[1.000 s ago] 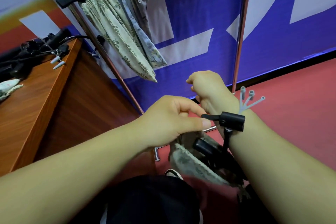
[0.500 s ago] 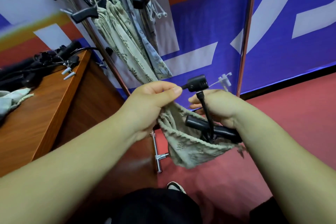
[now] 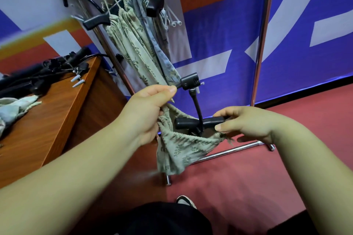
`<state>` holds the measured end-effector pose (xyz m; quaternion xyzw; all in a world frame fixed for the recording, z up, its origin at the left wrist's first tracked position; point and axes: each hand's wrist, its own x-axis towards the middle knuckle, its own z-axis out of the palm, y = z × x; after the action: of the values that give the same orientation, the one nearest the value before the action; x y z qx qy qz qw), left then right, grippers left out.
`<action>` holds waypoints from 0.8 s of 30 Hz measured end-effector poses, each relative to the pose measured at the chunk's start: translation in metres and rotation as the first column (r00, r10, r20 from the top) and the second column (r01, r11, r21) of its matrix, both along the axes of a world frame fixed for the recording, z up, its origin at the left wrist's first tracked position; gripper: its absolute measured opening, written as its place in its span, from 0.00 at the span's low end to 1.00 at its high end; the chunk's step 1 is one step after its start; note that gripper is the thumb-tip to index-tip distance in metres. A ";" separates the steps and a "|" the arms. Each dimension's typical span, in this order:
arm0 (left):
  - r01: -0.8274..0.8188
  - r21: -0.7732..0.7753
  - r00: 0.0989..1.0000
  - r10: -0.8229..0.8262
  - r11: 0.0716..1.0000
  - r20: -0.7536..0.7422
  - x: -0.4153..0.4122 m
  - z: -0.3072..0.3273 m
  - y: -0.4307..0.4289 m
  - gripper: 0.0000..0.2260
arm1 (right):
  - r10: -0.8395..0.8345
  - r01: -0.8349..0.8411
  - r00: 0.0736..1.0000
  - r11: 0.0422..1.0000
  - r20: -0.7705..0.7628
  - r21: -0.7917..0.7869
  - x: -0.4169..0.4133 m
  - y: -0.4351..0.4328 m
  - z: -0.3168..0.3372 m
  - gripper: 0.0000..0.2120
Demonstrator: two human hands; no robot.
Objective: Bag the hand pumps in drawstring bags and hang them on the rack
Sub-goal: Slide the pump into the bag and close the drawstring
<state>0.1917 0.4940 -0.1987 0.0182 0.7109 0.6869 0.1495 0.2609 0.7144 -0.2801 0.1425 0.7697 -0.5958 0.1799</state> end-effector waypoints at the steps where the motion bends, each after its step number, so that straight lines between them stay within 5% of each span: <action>1: -0.002 0.015 1.000 0.001 1.000 0.003 -0.001 0.001 -0.001 0.10 | -0.027 0.027 1.000 1.000 0.008 -0.005 -0.001 0.000 -0.004 0.12; 6: -0.014 0.049 1.000 0.015 0.999 -0.015 -0.005 0.004 -0.004 0.10 | -0.148 0.152 0.988 0.985 0.050 -0.077 -0.007 -0.002 -0.021 0.04; 17: 0.004 -0.087 0.999 -0.008 0.996 -0.042 -0.007 0.005 -0.010 0.07 | -0.213 0.218 0.976 0.929 0.050 -0.300 -0.007 0.000 -0.004 0.13; 24: 0.055 -0.132 0.998 -0.056 0.990 -0.002 -0.011 0.003 -0.011 0.18 | -0.531 0.496 0.845 0.728 0.068 -0.473 -0.011 0.014 0.003 0.13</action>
<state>0.1809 0.4831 -0.1956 0.0301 0.7544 0.6340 0.1675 0.2504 0.7282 -0.2770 0.2796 0.5366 -0.7961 0.0096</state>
